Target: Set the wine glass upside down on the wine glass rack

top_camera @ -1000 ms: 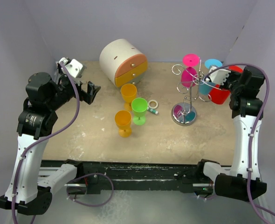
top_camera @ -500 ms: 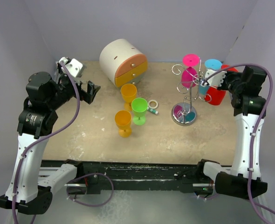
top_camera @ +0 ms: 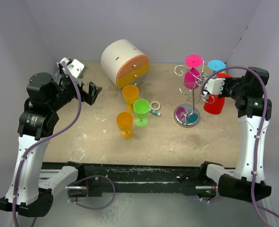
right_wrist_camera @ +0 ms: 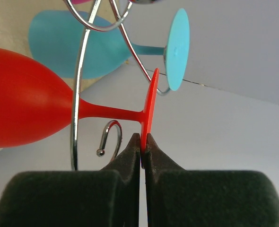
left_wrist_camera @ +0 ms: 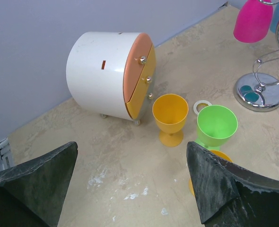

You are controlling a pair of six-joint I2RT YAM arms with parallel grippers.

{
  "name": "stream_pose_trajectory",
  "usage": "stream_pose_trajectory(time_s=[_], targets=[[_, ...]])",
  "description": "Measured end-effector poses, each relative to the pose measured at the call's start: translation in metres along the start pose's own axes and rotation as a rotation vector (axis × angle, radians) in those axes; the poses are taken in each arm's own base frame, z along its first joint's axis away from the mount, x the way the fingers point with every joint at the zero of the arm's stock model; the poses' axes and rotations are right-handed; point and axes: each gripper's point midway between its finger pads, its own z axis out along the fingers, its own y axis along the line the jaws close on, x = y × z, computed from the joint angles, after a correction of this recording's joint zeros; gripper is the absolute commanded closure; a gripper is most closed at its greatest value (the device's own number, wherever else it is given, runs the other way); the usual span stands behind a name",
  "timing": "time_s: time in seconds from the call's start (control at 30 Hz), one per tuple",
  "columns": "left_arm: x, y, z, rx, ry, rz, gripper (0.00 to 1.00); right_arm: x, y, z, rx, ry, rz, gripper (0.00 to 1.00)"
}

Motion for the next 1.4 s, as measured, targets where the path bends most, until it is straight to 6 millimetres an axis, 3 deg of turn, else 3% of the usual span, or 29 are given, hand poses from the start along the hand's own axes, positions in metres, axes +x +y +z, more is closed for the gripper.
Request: stream_pose_trajectory(time_s=[0.93,1.4], targets=[[0.005,-0.002,0.002,0.009,0.010,-0.003,0.01,-0.016,0.016,-0.023,-0.052,-0.048,0.015,1.00],[0.005,-0.004,0.001,0.019,0.006,-0.003,0.01,-0.008,0.016,-0.036,-0.029,0.016,0.055,1.00]])
